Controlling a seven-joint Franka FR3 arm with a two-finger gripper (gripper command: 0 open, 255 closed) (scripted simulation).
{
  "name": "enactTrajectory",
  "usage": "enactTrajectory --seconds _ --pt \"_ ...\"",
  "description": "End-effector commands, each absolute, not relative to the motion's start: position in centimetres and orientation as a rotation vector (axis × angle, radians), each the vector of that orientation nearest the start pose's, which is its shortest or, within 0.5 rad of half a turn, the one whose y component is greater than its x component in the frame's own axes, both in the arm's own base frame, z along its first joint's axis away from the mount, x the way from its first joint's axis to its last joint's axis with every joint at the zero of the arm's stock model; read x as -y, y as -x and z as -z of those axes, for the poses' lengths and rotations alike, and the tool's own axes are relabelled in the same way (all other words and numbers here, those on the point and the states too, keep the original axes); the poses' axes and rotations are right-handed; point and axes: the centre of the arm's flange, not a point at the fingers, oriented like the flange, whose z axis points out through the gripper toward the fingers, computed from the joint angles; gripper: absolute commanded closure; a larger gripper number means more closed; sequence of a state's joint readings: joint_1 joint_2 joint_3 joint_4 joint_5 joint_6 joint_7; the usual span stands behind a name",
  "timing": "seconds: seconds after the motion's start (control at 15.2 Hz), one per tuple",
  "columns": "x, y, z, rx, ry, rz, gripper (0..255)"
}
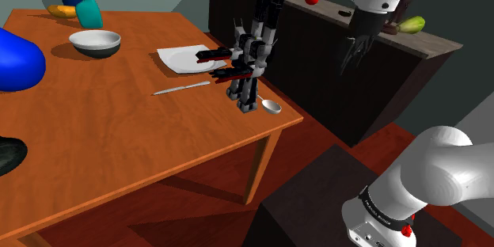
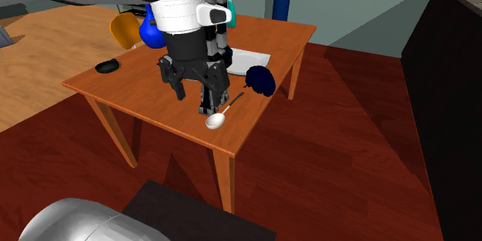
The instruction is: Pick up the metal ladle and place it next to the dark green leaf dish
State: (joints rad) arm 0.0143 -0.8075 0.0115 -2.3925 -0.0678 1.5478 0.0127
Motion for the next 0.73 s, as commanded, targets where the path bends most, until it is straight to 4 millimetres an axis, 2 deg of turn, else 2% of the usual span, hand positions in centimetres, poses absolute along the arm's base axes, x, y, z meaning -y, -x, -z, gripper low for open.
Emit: enactTrajectory --seconds 0.0,0.66 --pt "-0.1 -29.8 -57.8 0.015 3.218 -0.058 0" --pt "-0.8 -36.8 -48.5 -0.065 3.133 0.161 0"
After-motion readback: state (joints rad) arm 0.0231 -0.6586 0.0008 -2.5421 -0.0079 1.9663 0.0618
